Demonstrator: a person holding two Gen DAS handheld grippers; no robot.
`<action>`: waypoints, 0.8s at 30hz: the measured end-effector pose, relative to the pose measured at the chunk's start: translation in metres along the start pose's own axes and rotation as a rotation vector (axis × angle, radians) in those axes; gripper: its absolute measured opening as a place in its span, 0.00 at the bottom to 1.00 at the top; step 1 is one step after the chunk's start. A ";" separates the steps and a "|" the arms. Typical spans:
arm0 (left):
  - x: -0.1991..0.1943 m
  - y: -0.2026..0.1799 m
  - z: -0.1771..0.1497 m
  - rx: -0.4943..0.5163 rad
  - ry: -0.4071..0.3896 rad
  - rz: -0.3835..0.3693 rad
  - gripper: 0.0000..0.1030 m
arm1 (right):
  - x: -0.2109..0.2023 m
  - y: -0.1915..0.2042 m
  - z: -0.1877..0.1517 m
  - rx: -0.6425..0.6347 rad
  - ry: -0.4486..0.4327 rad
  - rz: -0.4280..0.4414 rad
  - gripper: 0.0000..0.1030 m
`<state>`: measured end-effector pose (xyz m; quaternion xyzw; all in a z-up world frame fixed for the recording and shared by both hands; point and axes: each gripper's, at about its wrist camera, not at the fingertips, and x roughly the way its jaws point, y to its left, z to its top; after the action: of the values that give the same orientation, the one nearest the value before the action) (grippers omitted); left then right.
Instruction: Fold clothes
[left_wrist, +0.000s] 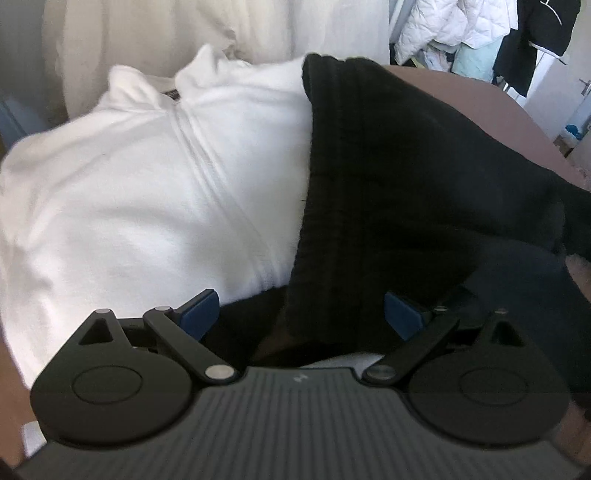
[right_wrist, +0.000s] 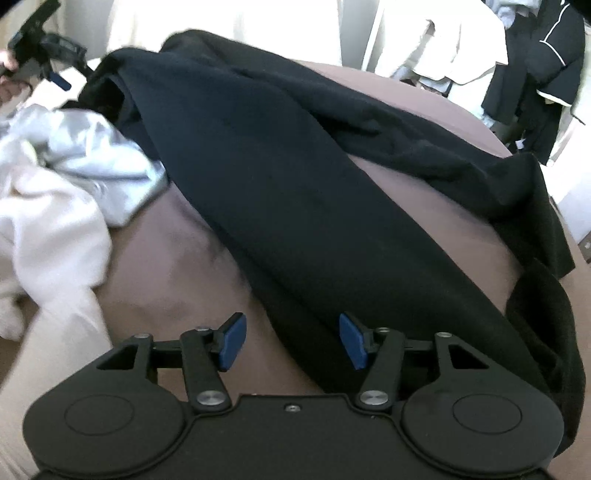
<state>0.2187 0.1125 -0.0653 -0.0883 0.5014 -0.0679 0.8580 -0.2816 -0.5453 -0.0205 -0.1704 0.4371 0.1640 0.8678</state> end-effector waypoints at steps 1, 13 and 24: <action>-0.001 0.001 0.002 -0.012 -0.002 -0.022 0.98 | 0.005 0.001 -0.002 -0.014 0.022 -0.011 0.60; -0.076 -0.021 0.033 0.062 -0.293 -0.069 0.45 | 0.010 -0.022 0.035 0.054 -0.079 -0.212 0.09; -0.086 -0.004 -0.012 0.147 -0.161 0.122 0.53 | -0.028 -0.030 -0.010 0.199 0.015 0.180 0.09</action>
<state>0.1662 0.1253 0.0029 0.0002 0.4292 -0.0449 0.9021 -0.2911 -0.5804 0.0011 -0.0450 0.4710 0.1956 0.8590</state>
